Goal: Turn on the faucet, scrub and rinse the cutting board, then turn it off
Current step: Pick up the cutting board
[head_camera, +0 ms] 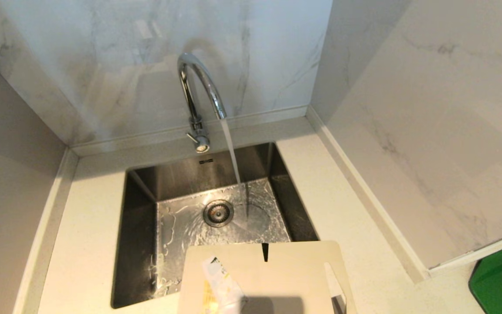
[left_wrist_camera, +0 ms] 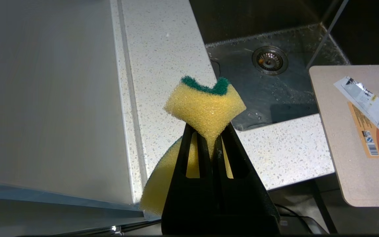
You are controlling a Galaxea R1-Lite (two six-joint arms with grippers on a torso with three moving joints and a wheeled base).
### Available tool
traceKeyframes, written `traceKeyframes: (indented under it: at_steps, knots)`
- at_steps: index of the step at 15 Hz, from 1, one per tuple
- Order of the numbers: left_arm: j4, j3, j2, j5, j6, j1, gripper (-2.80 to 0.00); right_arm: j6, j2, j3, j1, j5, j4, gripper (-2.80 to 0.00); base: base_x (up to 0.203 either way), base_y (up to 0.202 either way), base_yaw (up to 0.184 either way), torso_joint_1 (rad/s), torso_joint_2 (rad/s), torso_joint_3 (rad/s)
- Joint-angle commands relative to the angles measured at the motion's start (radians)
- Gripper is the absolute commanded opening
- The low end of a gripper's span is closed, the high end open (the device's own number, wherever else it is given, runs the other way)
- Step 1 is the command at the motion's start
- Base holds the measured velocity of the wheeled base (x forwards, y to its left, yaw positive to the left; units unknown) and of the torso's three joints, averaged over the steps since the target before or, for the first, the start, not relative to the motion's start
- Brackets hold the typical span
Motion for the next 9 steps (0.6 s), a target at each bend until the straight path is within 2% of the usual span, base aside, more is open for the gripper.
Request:
traceKeyframes:
  at_steps: [1, 9]
  knots:
    - [0.0, 0.0, -0.002, 0.0, 0.0, 0.0, -2.8, 0.0, -0.002, 0.002, 0.0, 0.0, 0.0, -2.8, 0.0, 0.0, 0.0, 0.0, 0.0, 0.0]
    - [0.0, 0.0, -0.002, -0.001, 0.0, 0.0, -2.8, -0.003, -0.001, 0.002, 0.0, 0.002, 0.0, -2.8, 0.0, 0.0, 0.0, 0.0, 0.0, 0.0]
